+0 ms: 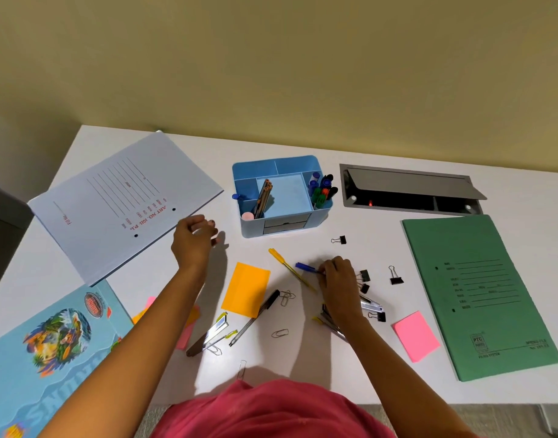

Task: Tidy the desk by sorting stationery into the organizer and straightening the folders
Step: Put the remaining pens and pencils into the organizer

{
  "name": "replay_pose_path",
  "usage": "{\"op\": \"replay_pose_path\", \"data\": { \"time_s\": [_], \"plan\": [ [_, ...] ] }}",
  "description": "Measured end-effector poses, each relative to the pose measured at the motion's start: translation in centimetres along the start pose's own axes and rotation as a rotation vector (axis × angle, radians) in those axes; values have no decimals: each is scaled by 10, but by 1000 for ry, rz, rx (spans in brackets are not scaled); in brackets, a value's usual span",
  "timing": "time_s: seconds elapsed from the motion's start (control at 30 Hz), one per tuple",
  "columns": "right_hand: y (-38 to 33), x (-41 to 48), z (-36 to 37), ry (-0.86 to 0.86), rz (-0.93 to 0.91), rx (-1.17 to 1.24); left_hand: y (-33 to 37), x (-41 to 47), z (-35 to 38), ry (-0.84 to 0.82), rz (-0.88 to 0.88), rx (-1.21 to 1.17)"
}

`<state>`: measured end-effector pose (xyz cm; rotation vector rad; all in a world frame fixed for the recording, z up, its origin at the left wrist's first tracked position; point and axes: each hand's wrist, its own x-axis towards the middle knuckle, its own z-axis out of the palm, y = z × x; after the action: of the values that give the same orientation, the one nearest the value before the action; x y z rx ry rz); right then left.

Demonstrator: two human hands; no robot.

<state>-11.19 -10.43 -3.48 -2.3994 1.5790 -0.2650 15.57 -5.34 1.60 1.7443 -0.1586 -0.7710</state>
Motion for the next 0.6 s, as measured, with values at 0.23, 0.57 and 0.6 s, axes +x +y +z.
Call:
{"op": "replay_pose_path", "data": {
  "time_s": [0.23, 0.57, 0.6],
  "plan": [
    [-36, 3, -36, 246, -155, 316, -3, -6, -3, -106, 43, 44],
    [-144, 96, -98, 441, -227, 574, 35, 5, 37, -123, 245, 177],
    [-150, 104, -96, 432, -249, 540, 36, 6, 40, -115, 255, 189]
  ]
}}
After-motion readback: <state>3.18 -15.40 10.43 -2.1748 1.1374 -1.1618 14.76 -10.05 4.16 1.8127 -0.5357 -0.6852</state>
